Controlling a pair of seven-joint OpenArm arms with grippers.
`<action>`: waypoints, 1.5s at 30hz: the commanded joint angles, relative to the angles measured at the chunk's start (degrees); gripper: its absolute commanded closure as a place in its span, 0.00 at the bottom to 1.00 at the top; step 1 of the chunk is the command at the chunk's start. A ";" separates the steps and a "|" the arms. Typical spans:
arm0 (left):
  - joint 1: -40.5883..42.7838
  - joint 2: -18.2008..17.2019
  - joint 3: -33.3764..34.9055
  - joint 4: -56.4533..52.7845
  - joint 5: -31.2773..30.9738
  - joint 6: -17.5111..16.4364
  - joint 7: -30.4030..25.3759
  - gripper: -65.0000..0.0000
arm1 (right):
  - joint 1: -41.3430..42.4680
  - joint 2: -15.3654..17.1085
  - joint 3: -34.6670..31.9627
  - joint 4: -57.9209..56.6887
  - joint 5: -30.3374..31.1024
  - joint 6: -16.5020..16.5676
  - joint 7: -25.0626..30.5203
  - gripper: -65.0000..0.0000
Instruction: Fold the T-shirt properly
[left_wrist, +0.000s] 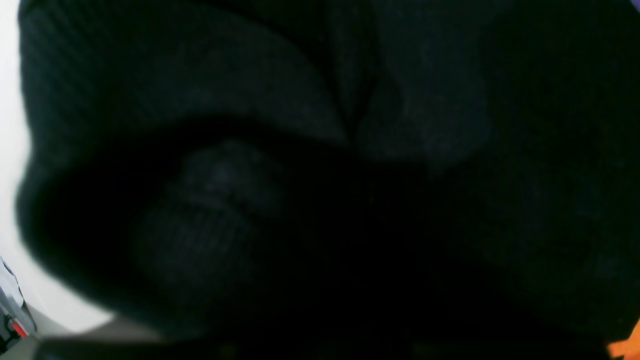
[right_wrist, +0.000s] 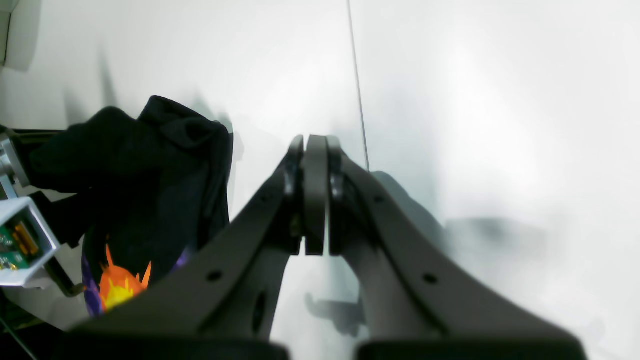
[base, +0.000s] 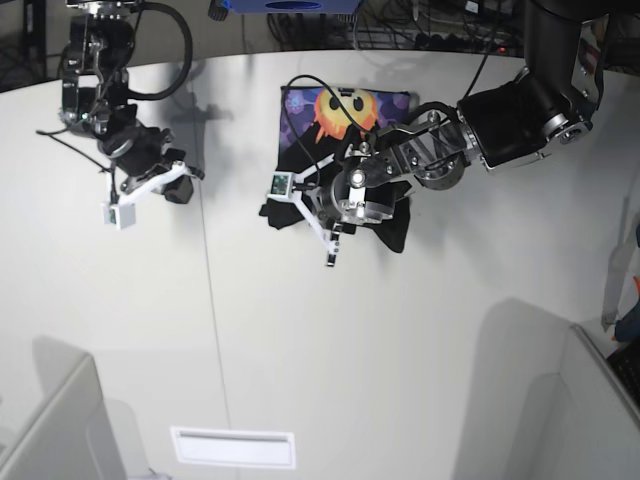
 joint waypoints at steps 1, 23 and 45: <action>0.36 -1.06 0.08 -0.16 -0.55 -1.39 2.63 1.00 | 0.42 0.45 0.19 0.93 0.67 0.46 0.88 1.00; -5.71 -0.71 -12.58 10.83 -0.55 -1.39 2.63 0.00 | 0.42 0.45 -3.85 1.02 0.76 0.46 1.06 1.00; 34.82 -1.77 -82.82 28.06 -0.64 -1.39 2.11 1.00 | -13.38 8.27 -6.66 10.16 0.49 5.30 5.54 1.00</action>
